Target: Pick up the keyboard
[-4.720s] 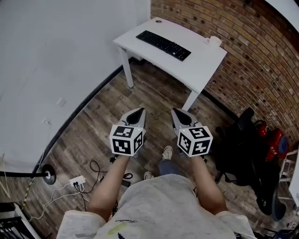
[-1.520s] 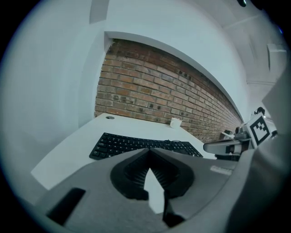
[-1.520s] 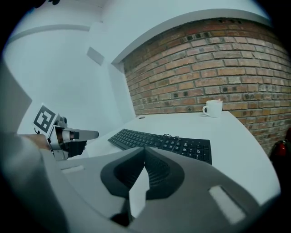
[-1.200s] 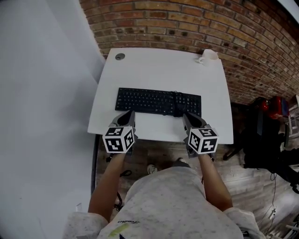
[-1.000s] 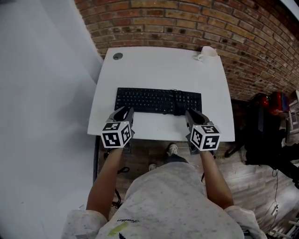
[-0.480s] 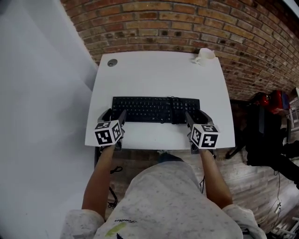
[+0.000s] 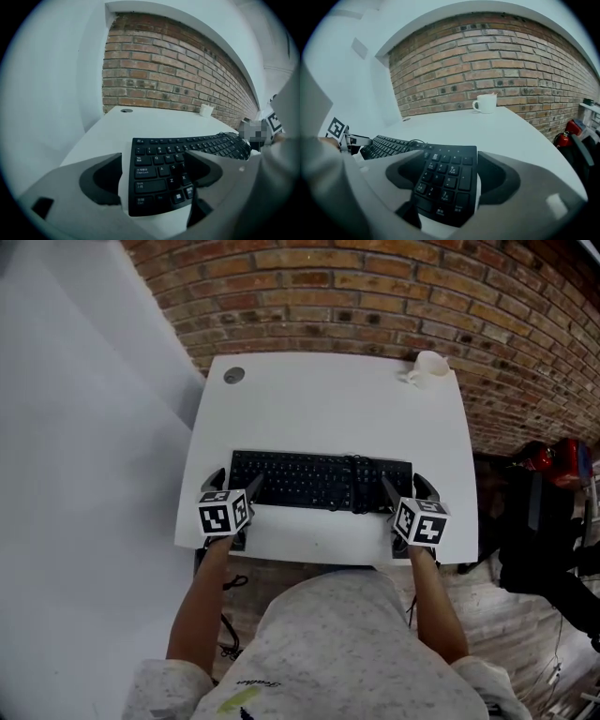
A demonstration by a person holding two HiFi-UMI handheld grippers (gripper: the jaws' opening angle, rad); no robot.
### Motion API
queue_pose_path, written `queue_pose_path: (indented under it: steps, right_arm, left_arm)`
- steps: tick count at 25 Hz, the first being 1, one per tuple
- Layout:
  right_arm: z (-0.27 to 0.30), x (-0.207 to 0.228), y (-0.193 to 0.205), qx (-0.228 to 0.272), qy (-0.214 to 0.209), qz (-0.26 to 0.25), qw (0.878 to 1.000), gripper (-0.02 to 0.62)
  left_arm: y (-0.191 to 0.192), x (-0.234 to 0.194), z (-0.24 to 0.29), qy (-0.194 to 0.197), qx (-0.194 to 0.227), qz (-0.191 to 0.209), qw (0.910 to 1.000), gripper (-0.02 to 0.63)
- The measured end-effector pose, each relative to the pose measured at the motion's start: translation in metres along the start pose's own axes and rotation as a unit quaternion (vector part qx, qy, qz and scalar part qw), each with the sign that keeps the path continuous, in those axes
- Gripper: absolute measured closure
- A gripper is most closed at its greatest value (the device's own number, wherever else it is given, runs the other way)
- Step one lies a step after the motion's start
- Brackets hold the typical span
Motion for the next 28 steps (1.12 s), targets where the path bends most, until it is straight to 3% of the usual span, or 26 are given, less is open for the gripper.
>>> queue_pose_path:
  steps: [10, 18, 28]
  right_arm:
    - [0.022, 0.008, 0.005, -0.038, -0.021, 0.047, 0.998, 0.187]
    - [0.026, 0.010, 0.003, -0.072, -0.025, 0.056, 0.995, 0.187]
    - [0.025, 0.010, 0.004, -0.064, -0.019, 0.061, 0.996, 0.198]
  left_arm:
    - [0.000, -0.004, 0.017, 0.035, -0.022, -0.035, 0.9985, 0.163]
    - [0.000, -0.003, 0.022, 0.057, -0.055, -0.049, 0.9956, 0.185]
    - [0.000, 0.000, 0.019, 0.049, -0.030, -0.052, 0.9970, 0.198]
Point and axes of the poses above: the fingertips, and each gripper's own axes: z forward along the fingers, x to its right, y out of its underside, the point moved 6 cm from there along -z, backward along the fingers, and after that the axes turned 2 degrees about x, right-handed, at the moved point
